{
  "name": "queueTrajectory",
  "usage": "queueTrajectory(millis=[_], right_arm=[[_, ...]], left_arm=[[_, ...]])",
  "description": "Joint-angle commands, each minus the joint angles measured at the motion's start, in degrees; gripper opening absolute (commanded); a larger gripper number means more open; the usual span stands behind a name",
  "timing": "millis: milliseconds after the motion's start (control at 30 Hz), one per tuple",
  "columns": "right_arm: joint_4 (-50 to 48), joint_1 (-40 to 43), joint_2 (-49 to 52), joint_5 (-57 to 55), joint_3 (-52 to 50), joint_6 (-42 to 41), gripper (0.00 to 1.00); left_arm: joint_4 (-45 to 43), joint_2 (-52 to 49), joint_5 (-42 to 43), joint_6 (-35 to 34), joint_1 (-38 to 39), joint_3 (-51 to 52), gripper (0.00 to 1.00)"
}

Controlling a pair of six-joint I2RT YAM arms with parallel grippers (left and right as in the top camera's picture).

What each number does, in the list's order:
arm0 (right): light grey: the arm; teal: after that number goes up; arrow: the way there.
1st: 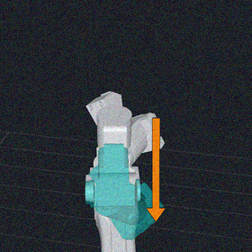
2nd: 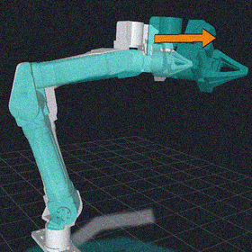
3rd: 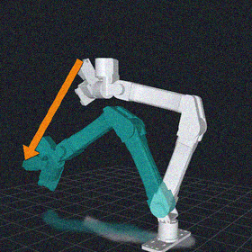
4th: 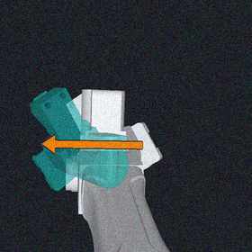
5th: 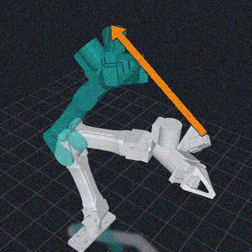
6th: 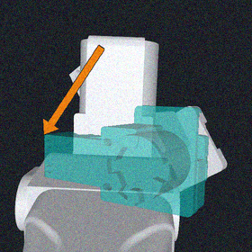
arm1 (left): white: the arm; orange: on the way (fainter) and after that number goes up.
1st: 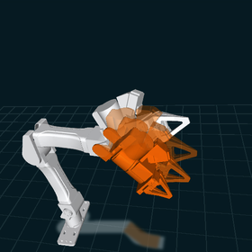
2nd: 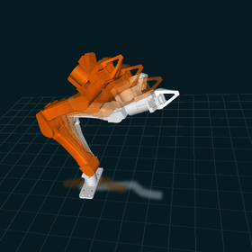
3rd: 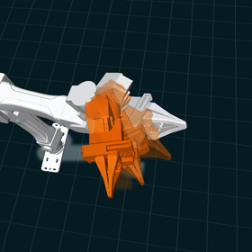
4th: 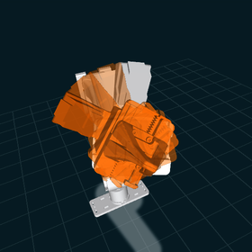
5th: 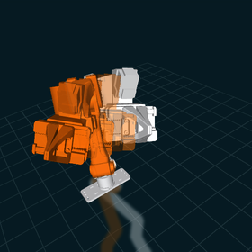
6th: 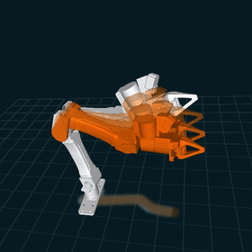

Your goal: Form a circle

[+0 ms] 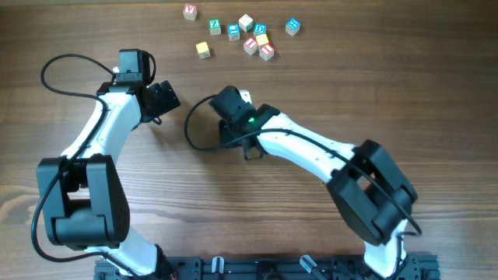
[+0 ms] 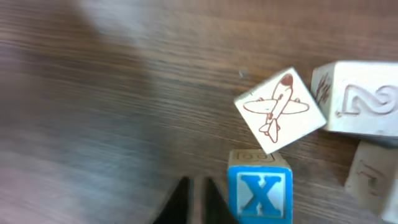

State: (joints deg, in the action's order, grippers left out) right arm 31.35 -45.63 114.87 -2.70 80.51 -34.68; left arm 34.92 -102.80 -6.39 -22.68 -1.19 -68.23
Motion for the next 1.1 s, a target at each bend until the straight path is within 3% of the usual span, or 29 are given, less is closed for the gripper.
queueTrajectory(millis=[0,100,167,500,1067], right_arm=[[2.7,-0.1,-5.6,-0.1,2.4,1.8,0.39],[6.8,-0.1,-5.6,-1.6,2.4,4.8,0.57],[8.9,-0.1,-4.7,-3.8,2.3,4.7,0.61],[6.4,-0.2,0.2,-8.1,0.4,4.6,0.51],[4.2,-0.2,2.1,-8.9,0.2,4.0,0.45]], left_arm=[[0.0,0.9,-0.6,-0.5,-0.3,-0.5,1.0],[0.0,0.9,-0.5,-0.5,-0.3,-0.5,1.0],[0.0,0.9,-0.5,-0.5,-0.3,-0.5,1.0],[0.0,0.9,-0.6,-0.5,-0.3,-0.5,1.0],[0.0,0.9,-0.5,-0.5,-0.3,-0.5,1.0]])
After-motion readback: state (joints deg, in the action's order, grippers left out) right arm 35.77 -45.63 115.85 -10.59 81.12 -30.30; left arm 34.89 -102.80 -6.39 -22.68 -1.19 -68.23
